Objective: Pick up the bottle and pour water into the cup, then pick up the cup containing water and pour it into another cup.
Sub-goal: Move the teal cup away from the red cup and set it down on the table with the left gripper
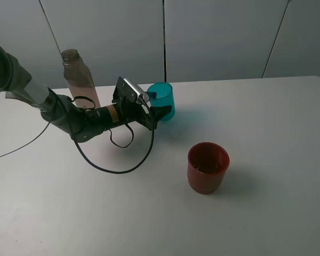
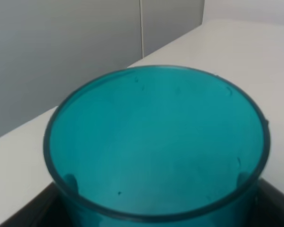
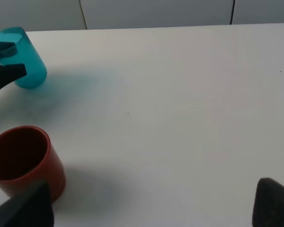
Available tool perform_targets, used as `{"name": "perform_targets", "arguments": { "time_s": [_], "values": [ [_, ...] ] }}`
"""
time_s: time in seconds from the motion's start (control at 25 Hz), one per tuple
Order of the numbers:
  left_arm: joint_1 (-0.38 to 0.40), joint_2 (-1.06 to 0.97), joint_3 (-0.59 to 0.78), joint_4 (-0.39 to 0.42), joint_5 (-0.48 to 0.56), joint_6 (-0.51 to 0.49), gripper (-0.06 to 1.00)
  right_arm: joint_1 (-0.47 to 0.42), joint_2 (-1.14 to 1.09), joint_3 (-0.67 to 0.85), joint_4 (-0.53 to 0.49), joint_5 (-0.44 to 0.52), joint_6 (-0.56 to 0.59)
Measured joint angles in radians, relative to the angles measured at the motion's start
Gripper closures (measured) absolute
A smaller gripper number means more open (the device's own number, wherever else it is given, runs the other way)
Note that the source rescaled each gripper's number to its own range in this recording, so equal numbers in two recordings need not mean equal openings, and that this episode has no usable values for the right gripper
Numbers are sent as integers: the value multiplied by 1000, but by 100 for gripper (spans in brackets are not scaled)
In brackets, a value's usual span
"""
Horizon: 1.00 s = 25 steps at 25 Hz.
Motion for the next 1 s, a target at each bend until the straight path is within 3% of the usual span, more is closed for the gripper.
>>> {"name": "perform_targets", "arguments": {
  "time_s": [0.64,0.96,1.0],
  "values": [
    [0,11,-5,4,2,-32,67,0,0,0,0,0,0],
    [0,-19,-5,56,58,-8,67,0,0,0,0,0,0],
    [0,-21,-5,58,60,-8,62,0,0,0,0,0,0]
  ]
}}
